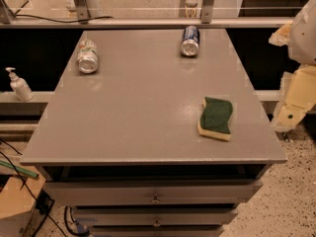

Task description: Pick 7up can

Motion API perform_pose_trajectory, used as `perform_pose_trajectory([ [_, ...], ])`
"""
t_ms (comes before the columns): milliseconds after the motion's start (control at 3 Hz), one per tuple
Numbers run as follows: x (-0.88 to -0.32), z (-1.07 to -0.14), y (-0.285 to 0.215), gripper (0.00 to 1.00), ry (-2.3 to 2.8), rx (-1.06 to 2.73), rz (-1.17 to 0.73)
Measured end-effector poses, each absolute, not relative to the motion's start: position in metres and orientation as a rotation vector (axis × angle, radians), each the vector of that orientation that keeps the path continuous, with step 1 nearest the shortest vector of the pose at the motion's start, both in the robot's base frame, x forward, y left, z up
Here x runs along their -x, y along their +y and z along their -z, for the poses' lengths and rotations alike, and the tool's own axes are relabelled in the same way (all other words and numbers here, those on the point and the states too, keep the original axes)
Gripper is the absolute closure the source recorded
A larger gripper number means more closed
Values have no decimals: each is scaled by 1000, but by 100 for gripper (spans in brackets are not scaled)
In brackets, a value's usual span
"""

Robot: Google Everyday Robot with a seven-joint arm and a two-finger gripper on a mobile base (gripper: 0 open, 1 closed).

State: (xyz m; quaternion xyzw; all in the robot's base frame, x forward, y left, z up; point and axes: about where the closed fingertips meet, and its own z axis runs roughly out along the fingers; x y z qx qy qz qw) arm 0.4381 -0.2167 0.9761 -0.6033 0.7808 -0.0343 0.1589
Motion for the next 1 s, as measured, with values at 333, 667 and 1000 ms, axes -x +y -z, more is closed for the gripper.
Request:
perform_pose_trajectory([
  [333,-439,-978,-215,0,2223,1722,100],
  [667,-449,-978,-179,0,2095,1828,75],
  [1000,-462,-978,-130,0,1914,1953,4],
])
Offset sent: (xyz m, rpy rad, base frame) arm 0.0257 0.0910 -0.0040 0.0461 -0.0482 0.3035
